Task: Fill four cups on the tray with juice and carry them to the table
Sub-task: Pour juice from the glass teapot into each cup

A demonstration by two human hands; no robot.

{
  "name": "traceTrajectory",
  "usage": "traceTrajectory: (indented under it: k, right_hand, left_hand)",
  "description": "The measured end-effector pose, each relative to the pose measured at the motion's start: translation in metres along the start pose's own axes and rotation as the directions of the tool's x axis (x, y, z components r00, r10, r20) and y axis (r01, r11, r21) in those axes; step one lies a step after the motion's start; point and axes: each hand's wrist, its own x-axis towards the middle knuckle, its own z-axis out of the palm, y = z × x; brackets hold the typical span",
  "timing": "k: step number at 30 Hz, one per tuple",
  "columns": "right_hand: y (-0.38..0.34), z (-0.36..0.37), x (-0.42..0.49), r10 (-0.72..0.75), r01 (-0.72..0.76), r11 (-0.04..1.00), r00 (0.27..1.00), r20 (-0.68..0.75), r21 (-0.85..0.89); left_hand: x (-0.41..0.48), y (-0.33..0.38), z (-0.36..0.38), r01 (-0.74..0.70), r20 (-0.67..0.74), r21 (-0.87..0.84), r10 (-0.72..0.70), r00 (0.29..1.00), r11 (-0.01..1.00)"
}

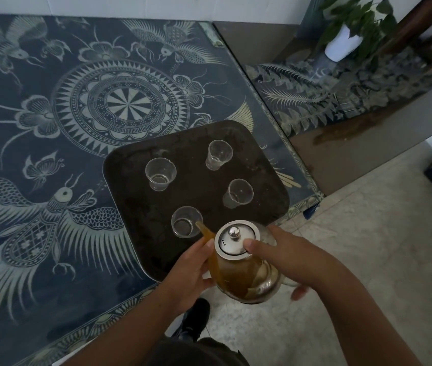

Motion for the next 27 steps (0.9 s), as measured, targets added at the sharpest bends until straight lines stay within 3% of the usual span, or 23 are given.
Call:
traceTrajectory:
  k: [27]
  right_hand:
    - [-0.022, -0.005, -0.008, 0.04, -0.042, 0.993, 0.999, -0.026, -0.11]
  left_hand:
    - [-0.007, 0.006, 0.006, 0.006, -0.032, -0.051, -0.008, 0.999, 0.999]
